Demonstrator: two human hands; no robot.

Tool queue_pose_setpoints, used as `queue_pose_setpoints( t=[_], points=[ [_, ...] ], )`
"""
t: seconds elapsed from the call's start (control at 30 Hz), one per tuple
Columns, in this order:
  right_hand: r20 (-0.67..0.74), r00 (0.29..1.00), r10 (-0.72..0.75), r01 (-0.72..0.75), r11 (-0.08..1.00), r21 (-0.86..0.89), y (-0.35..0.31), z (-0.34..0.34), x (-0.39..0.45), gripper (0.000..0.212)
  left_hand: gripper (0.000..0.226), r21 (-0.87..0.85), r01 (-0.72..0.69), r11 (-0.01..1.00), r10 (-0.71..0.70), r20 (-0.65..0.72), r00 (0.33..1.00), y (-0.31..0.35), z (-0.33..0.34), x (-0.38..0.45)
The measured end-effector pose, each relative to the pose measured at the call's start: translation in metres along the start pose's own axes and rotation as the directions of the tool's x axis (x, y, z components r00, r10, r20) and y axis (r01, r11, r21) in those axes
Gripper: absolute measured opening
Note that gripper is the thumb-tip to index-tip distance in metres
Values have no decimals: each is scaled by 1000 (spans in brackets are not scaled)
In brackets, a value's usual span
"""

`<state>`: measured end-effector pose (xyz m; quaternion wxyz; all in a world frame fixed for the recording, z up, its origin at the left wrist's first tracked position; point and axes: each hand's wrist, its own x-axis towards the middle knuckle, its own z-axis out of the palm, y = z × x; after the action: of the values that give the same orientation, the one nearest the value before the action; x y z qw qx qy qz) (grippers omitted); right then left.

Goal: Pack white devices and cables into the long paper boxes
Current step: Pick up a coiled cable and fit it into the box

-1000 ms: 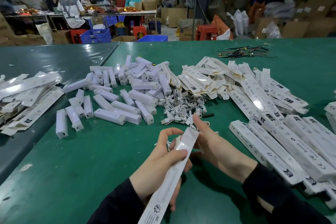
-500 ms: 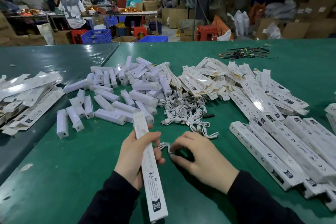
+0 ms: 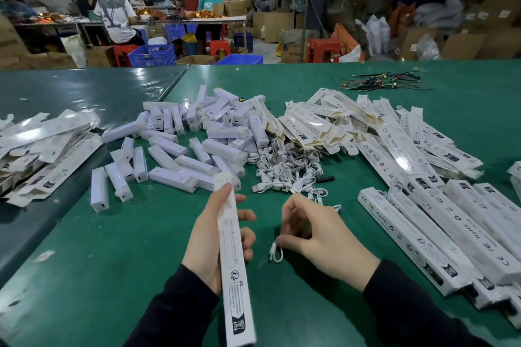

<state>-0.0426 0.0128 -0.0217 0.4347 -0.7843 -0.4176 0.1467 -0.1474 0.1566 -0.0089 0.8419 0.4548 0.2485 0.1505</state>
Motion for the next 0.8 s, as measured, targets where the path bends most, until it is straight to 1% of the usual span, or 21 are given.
queue_pose_setpoints(
  t=[0.07, 0.1, 0.17, 0.2, 0.3, 0.37, 0.47, 0.53, 0.57, 0.6, 0.63, 0.67, 0.73, 0.8],
  points=[
    [-15, 1000, 1, 0, 997, 74, -2, -5, 0, 33, 45, 107, -18, 994, 22, -36, 999, -1, 0, 2],
    [-31, 999, -26, 29, 995, 93, -5, -7, -1, 33, 43, 169, -18, 986, 27, -48, 998, -3, 0, 3],
    [-65, 991, -121, 128, 984, 123, -12, -10, -2, 34, 44, 251, 6, 968, 3, -38, 999, -6, 1, 3],
    [-82, 983, -165, 175, 975, 138, -15, -10, -3, 35, 48, 266, 25, 964, -20, -22, 1000, -8, 1, 3],
    [-128, 965, -230, 247, 959, 136, -22, -13, -5, 38, 66, 233, 98, 967, -109, 34, 993, -7, 2, 1],
    [-143, 961, -238, 259, 954, 151, -24, -14, -6, 38, 72, 189, 137, 972, -151, 63, 987, -5, 1, 1],
    [-144, 963, -228, 256, 938, 232, -24, -13, -8, 31, 78, 146, 177, 973, -192, 95, 977, -4, 0, 1],
    [-148, 964, -222, 254, 932, 257, -25, -11, -10, 21, 81, 133, 182, 974, -194, 83, 978, -6, 1, 1],
    [-140, 967, -211, 241, 937, 254, -25, -9, -10, 23, 82, 120, 181, 976, -190, 71, 979, -7, 1, 2],
    [-129, 973, -194, 219, 949, 228, -25, -7, -11, 32, 83, 102, 180, 978, -186, 59, 981, -7, 0, 3],
    [-120, 977, -178, 197, 965, 171, -24, -4, -11, 43, 83, 82, 178, 981, -183, 50, 982, -7, 0, 4],
    [-119, 979, -168, 179, 979, 98, -24, -2, -11, 48, 82, 61, 176, 982, -179, 45, 983, -7, -1, 5],
    [-135, 976, -169, 174, 984, 25, -25, 0, -9, 44, 79, 29, 174, 984, -175, 44, 984, -6, -3, 6],
    [-136, 978, -158, 168, 983, 68, -24, -1, -8, 37, 77, 1, 182, 983, -182, 59, 982, -6, -3, 6]
  ],
)
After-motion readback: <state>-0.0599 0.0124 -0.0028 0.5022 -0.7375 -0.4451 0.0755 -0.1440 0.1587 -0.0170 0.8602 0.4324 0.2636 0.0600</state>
